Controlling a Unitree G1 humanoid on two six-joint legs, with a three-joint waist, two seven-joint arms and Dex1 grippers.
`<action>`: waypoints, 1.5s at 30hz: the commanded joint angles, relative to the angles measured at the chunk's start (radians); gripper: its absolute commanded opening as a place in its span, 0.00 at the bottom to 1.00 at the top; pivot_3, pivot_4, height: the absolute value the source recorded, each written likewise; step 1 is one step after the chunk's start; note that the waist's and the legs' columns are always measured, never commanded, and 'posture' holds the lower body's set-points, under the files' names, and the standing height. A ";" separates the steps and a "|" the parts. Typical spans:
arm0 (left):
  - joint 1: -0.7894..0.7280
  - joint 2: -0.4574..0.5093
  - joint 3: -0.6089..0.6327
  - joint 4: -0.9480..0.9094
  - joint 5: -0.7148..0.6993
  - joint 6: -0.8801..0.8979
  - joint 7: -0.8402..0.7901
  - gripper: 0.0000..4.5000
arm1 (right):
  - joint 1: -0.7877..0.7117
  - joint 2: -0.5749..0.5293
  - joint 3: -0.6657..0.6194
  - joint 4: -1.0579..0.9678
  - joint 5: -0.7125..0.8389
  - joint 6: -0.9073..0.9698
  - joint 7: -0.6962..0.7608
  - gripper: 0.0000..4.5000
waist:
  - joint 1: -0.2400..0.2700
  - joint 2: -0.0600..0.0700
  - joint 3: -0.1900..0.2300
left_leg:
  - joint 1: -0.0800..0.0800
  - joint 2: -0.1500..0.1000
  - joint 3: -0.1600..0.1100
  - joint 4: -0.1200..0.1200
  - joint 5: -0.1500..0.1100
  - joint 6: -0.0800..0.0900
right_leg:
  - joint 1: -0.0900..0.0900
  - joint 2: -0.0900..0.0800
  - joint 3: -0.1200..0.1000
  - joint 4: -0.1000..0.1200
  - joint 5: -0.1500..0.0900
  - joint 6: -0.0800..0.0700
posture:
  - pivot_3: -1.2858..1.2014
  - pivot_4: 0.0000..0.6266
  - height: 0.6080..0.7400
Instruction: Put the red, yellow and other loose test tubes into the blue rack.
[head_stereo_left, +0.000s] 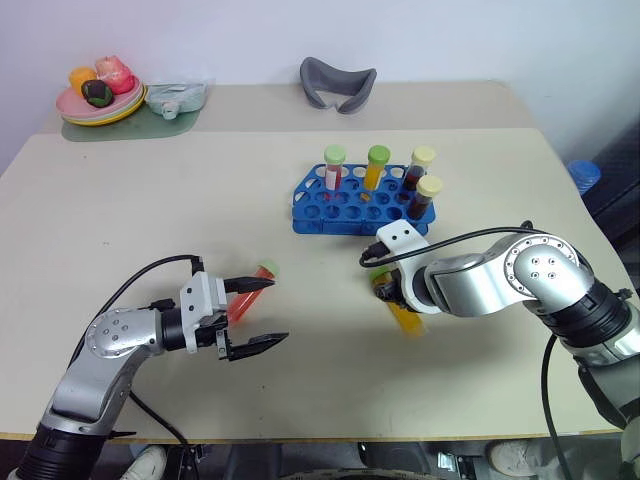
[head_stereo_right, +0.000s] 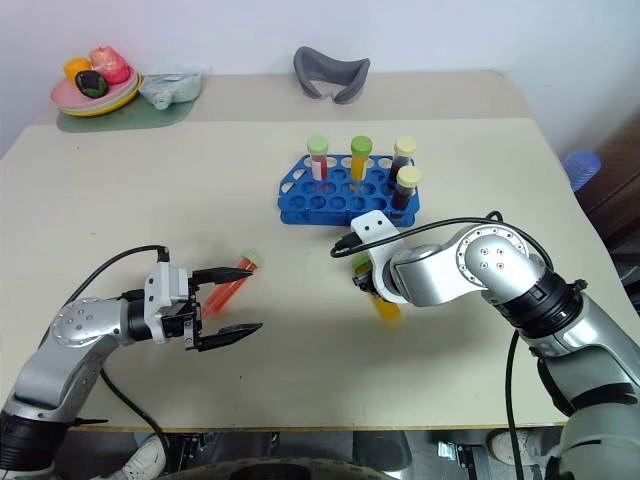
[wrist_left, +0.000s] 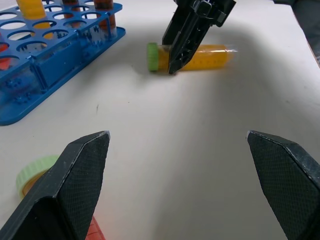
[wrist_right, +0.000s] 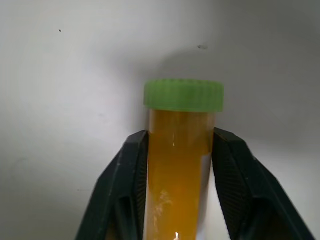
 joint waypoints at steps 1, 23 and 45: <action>-0.017 -0.001 0.001 -0.016 -0.007 -0.007 -0.001 1.00 | -0.009 0.002 -0.033 -0.008 0.013 -0.007 -0.005 0.39 | 0.000 0.000 0.000 | 0.000 0.000 0.000 0.000 0.000 0.000 | 0.000 0.000 0.000 0.000 0.000 0.000 | 0.52 0.24 1.00; -0.071 0.000 -0.010 -0.082 -0.018 0.091 0.047 1.00 | -0.069 -0.090 0.013 -0.007 0.013 0.067 0.160 0.39 | 0.001 0.000 0.000 | 0.000 0.000 0.000 0.000 0.000 0.000 | -0.001 0.000 0.000 0.000 0.000 0.000 | 0.52 0.24 1.00; -0.081 -0.001 -0.010 -0.087 -0.020 0.101 0.062 1.00 | -0.138 -0.093 -0.020 -0.026 0.013 0.015 0.145 0.18 | 0.000 0.000 0.000 | -0.001 0.000 0.000 0.000 0.000 0.000 | -0.001 0.000 0.000 0.000 0.000 0.000 | 0.52 0.24 1.00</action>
